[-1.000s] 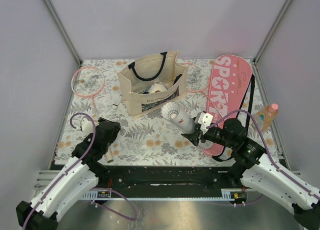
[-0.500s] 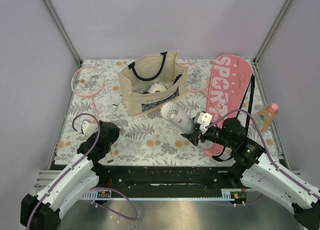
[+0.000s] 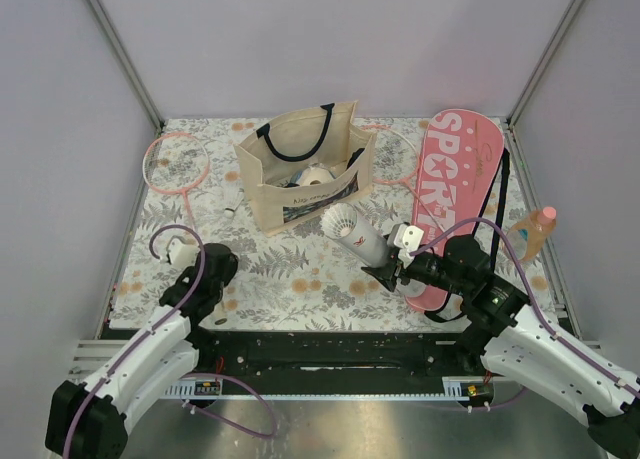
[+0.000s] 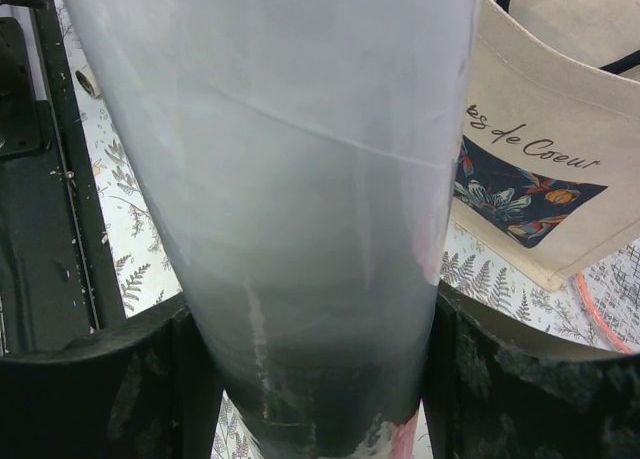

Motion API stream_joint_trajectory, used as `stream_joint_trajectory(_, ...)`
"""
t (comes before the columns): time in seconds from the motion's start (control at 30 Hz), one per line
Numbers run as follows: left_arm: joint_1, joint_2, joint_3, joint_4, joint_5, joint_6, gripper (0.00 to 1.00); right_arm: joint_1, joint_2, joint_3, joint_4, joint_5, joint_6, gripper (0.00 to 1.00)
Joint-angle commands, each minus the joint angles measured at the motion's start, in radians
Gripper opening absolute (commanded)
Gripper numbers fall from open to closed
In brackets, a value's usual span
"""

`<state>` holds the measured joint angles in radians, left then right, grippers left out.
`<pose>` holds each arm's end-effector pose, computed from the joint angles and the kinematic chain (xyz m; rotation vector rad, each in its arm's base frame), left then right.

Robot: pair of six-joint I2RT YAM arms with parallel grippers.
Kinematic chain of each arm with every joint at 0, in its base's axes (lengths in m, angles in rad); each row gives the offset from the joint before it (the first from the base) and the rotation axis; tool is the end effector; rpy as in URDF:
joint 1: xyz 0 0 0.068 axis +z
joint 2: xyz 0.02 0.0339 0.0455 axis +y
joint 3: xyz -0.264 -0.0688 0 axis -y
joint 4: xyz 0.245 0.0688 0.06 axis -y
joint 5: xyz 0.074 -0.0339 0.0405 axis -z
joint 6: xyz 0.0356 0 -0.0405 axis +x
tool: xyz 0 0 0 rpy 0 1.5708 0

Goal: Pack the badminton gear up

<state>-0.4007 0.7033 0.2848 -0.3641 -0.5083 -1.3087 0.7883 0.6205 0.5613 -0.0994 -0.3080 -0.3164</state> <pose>0.1370 -0.0392 0.1654 -1.2004 1.9078 -0.3209 0.1051 0.1210 0.2954 -1.1128 1.3650 0.6115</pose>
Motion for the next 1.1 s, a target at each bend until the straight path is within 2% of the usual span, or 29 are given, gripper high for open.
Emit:
stream_joint_trajectory(0.0,0.008,-0.082,0.06,-0.012,-0.022,0.09,0.0,0.003,-0.001,0.011,0.073,-0.008,0.002,0.6)
stream_joint_trajectory(0.13,0.008,-0.122,0.177,-0.102,-0.032,0.234,0.0,0.006,-0.001,0.017,0.055,-0.028,-0.015,0.61)
stream_joint_trajectory(0.27,0.008,-0.145,0.315,-0.145,0.045,0.429,0.0,0.005,0.011,0.02,0.027,-0.048,-0.061,0.61)
stream_joint_trajectory(0.37,0.008,-0.153,0.445,-0.168,0.158,0.554,0.0,0.005,0.037,0.023,-0.003,-0.028,-0.099,0.61)
stream_joint_trajectory(0.5,0.008,-0.137,0.592,-0.191,0.397,0.686,0.02,0.006,0.076,0.032,-0.06,-0.077,-0.184,0.62)
stream_joint_trajectory(0.73,0.008,-0.036,0.833,-0.315,0.795,0.756,0.0,0.005,0.148,0.08,-0.114,-0.049,-0.243,0.62)
stream_joint_trajectory(0.9,0.008,0.022,0.941,-0.325,1.123,0.746,0.0,0.006,0.2,0.107,-0.125,-0.069,-0.248,0.62)
stream_joint_trajectory(1.07,0.008,0.018,0.985,-0.325,1.209,0.778,0.0,0.012,0.246,0.124,-0.112,-0.066,-0.219,0.61)
